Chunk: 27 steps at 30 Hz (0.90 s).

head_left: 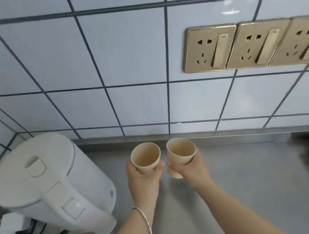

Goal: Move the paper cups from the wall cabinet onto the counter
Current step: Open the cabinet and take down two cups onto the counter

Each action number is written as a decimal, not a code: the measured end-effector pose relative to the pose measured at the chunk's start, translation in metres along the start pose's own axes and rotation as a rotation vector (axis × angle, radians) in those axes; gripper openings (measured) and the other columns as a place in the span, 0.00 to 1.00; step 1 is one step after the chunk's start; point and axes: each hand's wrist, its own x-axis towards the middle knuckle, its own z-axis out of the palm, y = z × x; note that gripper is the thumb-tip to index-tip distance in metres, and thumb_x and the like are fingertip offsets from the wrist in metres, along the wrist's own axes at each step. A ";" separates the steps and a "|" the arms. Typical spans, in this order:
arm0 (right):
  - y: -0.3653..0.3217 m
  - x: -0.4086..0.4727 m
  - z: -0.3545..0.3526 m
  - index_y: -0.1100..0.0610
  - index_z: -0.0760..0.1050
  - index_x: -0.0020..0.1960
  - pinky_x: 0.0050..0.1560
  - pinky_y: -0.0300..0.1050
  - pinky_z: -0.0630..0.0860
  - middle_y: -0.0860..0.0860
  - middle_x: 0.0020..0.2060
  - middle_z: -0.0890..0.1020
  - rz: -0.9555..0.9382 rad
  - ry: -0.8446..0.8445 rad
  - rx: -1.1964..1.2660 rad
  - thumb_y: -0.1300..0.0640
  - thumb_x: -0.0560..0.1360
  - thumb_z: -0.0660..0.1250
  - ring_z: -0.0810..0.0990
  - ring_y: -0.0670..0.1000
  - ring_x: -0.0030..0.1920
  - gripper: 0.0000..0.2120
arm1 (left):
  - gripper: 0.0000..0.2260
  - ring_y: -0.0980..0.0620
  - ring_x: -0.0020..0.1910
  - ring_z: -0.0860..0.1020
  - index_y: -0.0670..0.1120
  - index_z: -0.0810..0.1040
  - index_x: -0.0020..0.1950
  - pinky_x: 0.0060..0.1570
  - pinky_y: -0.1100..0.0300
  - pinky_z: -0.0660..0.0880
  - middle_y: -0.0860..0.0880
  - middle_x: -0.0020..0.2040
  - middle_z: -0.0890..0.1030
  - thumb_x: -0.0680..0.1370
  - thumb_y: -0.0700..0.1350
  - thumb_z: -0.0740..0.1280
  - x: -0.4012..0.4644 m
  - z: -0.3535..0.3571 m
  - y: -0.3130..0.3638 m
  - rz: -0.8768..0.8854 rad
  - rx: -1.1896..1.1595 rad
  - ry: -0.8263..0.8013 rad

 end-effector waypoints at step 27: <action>0.039 0.042 0.021 0.55 0.67 0.65 0.61 0.56 0.72 0.53 0.60 0.77 -0.058 0.122 -0.264 0.58 0.62 0.75 0.73 0.56 0.61 0.34 | 0.36 0.48 0.58 0.77 0.48 0.68 0.66 0.54 0.60 0.72 0.47 0.62 0.77 0.62 0.36 0.78 0.040 0.028 -0.035 0.018 0.087 0.058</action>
